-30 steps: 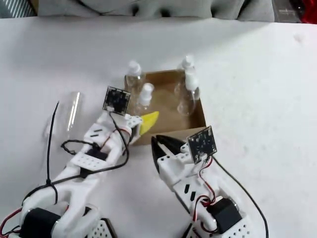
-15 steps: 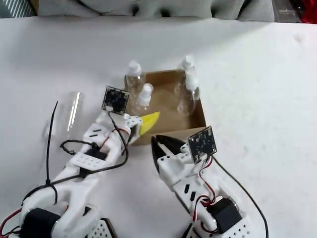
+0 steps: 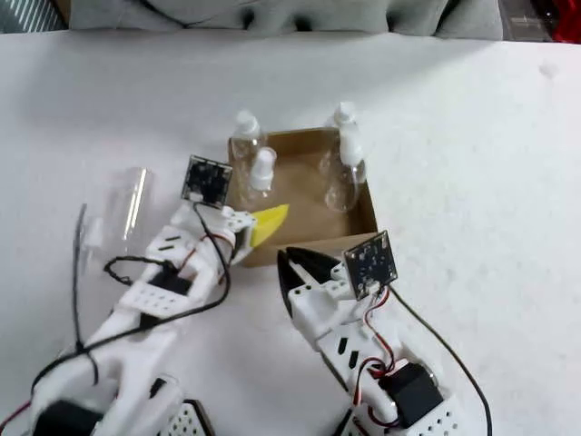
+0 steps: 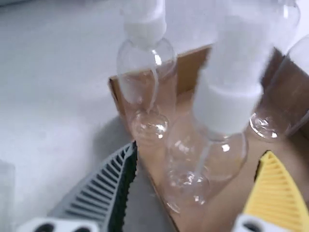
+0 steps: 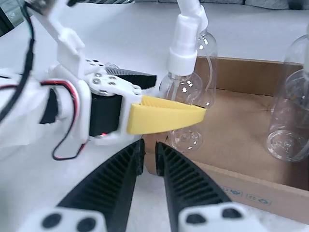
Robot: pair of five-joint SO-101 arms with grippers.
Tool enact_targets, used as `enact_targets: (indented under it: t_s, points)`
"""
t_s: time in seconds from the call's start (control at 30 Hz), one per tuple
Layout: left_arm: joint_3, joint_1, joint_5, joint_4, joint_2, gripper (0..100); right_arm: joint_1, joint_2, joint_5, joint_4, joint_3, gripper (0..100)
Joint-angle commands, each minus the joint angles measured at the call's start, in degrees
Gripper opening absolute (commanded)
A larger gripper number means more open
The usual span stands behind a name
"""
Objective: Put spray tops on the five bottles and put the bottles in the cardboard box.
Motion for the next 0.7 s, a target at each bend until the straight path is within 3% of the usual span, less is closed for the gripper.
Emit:
enact_targets:
  t_s: [0.0,0.17,0.4,0.67]
  points:
    - [-0.7,-2.86,-0.88,12.84,-14.02,36,0.66,-0.22,0.79,0.22,-3.25,1.8]
    - [-0.35,-2.86,-4.92,26.99,-27.65,36,0.66,-0.22,0.79,0.22,-3.25,1.8]
    - [-0.88,-4.18,-5.19,43.34,-42.07,35,0.66,-0.22,0.79,0.22,-3.16,1.8]
    - [-10.9,-14.99,-4.84,64.44,-46.29,35,0.66,-0.22,0.79,0.22,-2.99,1.8]
